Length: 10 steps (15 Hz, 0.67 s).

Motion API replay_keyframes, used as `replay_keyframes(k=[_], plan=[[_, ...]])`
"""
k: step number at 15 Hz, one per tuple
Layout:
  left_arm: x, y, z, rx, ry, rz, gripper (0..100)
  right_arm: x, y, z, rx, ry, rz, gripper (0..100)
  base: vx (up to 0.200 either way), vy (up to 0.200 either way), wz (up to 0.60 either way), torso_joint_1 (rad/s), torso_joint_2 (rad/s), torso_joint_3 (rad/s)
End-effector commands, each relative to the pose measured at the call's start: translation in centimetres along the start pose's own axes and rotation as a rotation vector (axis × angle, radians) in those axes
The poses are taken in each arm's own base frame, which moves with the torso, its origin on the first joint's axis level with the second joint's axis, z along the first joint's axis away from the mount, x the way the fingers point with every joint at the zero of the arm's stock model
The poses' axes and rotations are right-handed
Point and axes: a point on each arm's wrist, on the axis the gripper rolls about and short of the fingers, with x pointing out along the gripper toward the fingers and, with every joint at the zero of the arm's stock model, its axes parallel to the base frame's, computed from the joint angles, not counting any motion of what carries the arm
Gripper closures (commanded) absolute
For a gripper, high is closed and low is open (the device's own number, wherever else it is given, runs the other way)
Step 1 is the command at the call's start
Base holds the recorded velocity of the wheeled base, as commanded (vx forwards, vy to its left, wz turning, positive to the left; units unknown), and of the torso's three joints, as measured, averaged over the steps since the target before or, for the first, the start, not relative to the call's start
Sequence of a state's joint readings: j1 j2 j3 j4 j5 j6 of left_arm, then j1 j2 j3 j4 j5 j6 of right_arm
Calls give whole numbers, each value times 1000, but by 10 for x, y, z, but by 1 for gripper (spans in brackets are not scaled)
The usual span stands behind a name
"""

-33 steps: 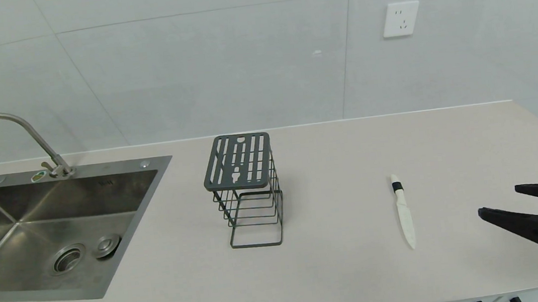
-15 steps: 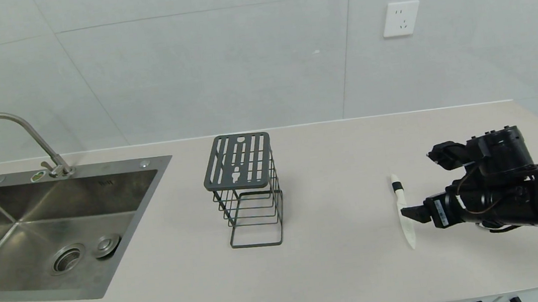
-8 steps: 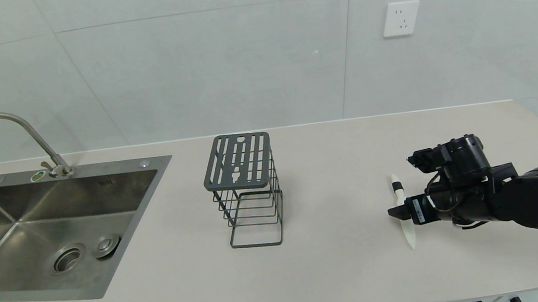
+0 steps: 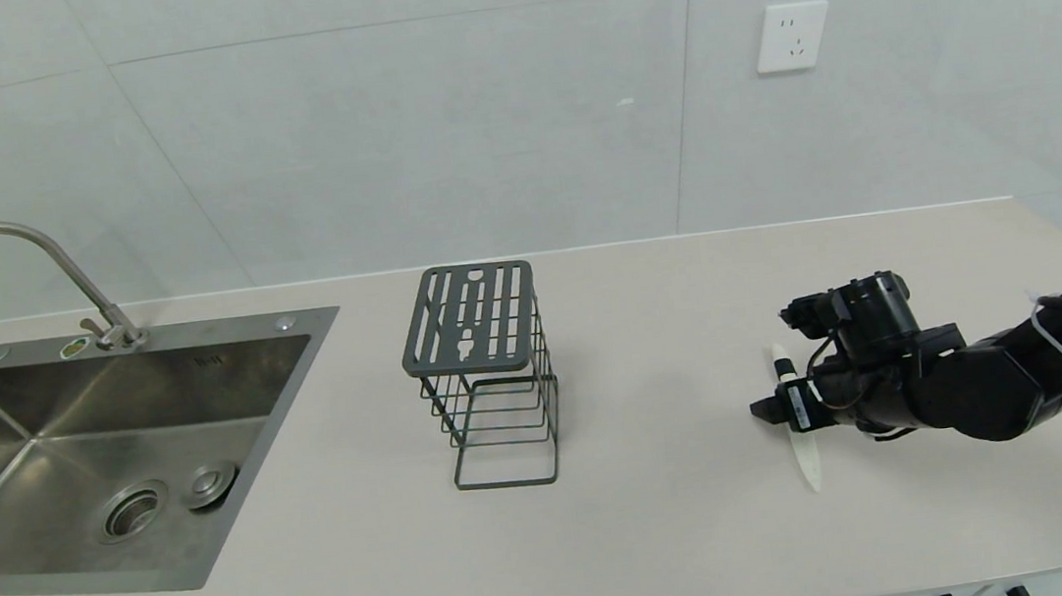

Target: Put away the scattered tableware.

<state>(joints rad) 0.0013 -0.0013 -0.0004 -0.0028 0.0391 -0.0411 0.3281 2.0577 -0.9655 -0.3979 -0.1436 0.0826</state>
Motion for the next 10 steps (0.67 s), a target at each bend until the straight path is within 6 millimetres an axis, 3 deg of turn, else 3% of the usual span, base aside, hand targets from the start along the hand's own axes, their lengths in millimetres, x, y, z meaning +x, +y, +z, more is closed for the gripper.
replay_keyframes(k=[1,6,7,10], plan=[[0,0,0,0,1,1,0,6,2,-1,-4,4,-8,0,0,0,0,0,0,0],[0,0,0,0,1,1,0,14,5,-4,-10,16,-24,0,0,0,0,0,0,0],[0,0,0,0,1,1,0,15,4,-6,-11,22,-29,100,0,0,0,0,0,0],[0,0,0,0,1,1,0,21,3,-17,-16,64,-38,100,0,0,0,0,0,0]])
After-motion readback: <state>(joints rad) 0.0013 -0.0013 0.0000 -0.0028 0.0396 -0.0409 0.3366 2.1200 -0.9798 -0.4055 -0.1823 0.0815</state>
